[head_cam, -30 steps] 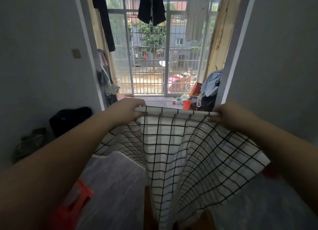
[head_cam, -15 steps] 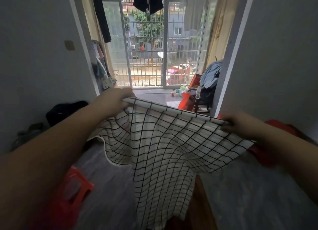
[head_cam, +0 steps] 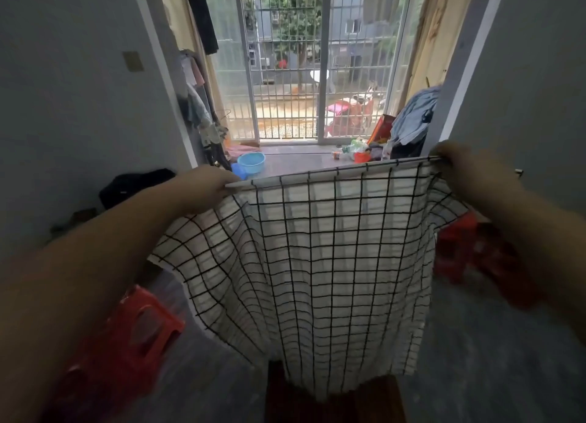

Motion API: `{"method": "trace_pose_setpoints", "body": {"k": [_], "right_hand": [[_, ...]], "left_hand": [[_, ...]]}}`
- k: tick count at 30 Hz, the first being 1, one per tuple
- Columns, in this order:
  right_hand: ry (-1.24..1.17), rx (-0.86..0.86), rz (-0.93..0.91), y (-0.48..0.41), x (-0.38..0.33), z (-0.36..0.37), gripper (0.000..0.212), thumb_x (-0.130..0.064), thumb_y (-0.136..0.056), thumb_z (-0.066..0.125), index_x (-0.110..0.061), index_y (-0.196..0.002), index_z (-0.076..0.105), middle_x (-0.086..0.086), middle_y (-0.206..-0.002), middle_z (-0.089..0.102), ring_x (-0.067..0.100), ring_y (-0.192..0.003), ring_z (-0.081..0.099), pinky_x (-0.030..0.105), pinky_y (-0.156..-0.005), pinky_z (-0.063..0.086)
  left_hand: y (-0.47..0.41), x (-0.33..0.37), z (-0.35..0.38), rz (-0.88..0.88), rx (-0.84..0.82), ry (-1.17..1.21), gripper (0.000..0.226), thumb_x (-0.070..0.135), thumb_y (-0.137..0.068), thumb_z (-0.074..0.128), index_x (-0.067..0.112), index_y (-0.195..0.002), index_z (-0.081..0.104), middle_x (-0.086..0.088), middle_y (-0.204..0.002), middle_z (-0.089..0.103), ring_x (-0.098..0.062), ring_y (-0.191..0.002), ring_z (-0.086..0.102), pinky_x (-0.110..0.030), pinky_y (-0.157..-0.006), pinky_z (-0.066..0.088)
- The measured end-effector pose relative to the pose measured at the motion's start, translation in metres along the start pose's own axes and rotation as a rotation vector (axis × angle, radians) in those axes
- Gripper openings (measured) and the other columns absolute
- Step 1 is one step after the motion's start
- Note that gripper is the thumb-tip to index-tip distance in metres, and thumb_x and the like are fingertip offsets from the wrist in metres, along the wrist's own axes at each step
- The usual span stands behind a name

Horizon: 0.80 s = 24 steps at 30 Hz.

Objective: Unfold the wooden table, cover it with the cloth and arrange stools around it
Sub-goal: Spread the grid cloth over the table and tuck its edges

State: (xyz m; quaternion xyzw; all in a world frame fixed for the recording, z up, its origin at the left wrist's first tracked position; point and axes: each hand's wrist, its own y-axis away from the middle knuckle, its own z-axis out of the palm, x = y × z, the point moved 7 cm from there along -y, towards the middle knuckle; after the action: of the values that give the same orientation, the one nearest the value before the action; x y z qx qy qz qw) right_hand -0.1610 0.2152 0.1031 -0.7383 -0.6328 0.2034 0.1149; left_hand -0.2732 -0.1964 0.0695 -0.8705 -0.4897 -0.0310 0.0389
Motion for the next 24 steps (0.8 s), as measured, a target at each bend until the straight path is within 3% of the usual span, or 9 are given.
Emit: {"method": "trace_pose_setpoints", "body": {"k": [3, 6, 8, 11, 15, 18, 20, 24], "right_hand": [[-0.006, -0.002, -0.022, -0.038, 0.021, 0.022, 0.021, -0.012, -0.095, 0.058, -0.011, -0.113, 0.068, 0.024, -0.101, 0.068, 0.041, -0.089, 0.062, 0.041, -0.077, 0.05], [-0.004, 0.026, -0.014, -0.071, 0.04, 0.037, 0.021, -0.005, -0.09, 0.061, -0.009, -0.109, 0.07, 0.024, -0.092, 0.068, 0.041, -0.082, 0.063, 0.04, -0.075, 0.049], [0.038, 0.054, -0.027, -0.09, 0.05, 0.047, 0.023, -0.002, -0.087, 0.063, -0.01, -0.107, 0.072, 0.024, -0.089, 0.069, 0.041, -0.079, 0.063, 0.037, -0.073, 0.045], [-0.01, 0.028, 0.002, -0.124, 0.066, 0.061, 0.029, -0.001, -0.084, 0.059, -0.021, -0.1, 0.072, 0.023, -0.093, 0.07, 0.042, -0.084, 0.064, 0.045, -0.081, 0.051], [0.05, 0.055, 0.027, -0.156, 0.079, 0.064, 0.028, -0.008, -0.078, 0.059, -0.004, -0.102, 0.072, 0.023, -0.094, 0.069, 0.045, -0.089, 0.064, 0.05, -0.085, 0.051], [0.049, 0.102, 0.035, -0.168, 0.082, 0.054, 0.025, -0.011, -0.077, 0.063, -0.005, -0.1, 0.07, 0.021, -0.092, 0.068, 0.043, -0.088, 0.063, 0.046, -0.082, 0.05], [0.058, 0.095, 0.065, -0.181, 0.09, 0.049, 0.022, -0.009, -0.076, 0.066, -0.007, -0.098, 0.069, 0.019, -0.09, 0.067, 0.04, -0.086, 0.062, 0.041, -0.077, 0.048], [0.08, 0.12, 0.098, -0.2, 0.097, 0.029, 0.035, -0.012, -0.074, 0.074, -0.014, -0.108, 0.07, 0.015, -0.093, 0.069, 0.037, -0.088, 0.064, 0.038, -0.078, 0.05]], "left_hand": [[-0.026, -0.01, 0.013, -0.028, -0.02, -0.007, 0.023, 0.028, -0.1, 0.053, 0.019, -0.115, 0.068, -0.003, -0.103, 0.068, -0.02, -0.092, 0.06, -0.04, -0.086, 0.052], [-0.053, -0.022, 0.019, -0.055, -0.009, -0.031, 0.022, 0.028, -0.1, 0.053, 0.015, -0.109, 0.068, -0.004, -0.096, 0.066, -0.019, -0.084, 0.058, -0.034, -0.076, 0.047], [-0.073, -0.025, 0.019, -0.079, -0.004, -0.036, 0.024, 0.028, -0.101, 0.053, 0.009, -0.107, 0.067, -0.009, -0.099, 0.067, -0.02, -0.084, 0.055, -0.031, -0.073, 0.04], [-0.107, -0.02, 0.007, -0.12, 0.031, -0.027, 0.023, 0.018, -0.1, 0.053, 0.004, -0.112, 0.067, -0.014, -0.107, 0.066, -0.025, -0.091, 0.055, -0.03, -0.075, 0.035], [-0.154, -0.022, -0.017, -0.16, 0.176, -0.026, 0.02, 0.007, -0.096, 0.056, 0.011, -0.111, 0.069, -0.007, -0.099, 0.063, -0.023, -0.087, 0.054, -0.03, -0.073, 0.035], [-0.177, -0.019, -0.036, -0.199, 0.325, -0.028, 0.025, 0.004, -0.093, 0.051, 0.019, -0.105, 0.068, -0.01, -0.1, 0.065, -0.024, -0.083, 0.056, -0.034, -0.072, 0.042], [-0.187, -0.015, -0.05, -0.202, 0.411, -0.029, 0.029, 0.005, -0.094, 0.049, 0.02, -0.111, 0.067, -0.013, -0.102, 0.067, -0.032, -0.089, 0.061, -0.037, -0.075, 0.046], [-0.2, -0.013, -0.082, -0.197, 0.518, -0.053, 0.036, 0.0, -0.091, 0.049, 0.017, -0.119, 0.065, -0.017, -0.106, 0.067, -0.037, -0.094, 0.063, -0.034, -0.074, 0.044]]}}
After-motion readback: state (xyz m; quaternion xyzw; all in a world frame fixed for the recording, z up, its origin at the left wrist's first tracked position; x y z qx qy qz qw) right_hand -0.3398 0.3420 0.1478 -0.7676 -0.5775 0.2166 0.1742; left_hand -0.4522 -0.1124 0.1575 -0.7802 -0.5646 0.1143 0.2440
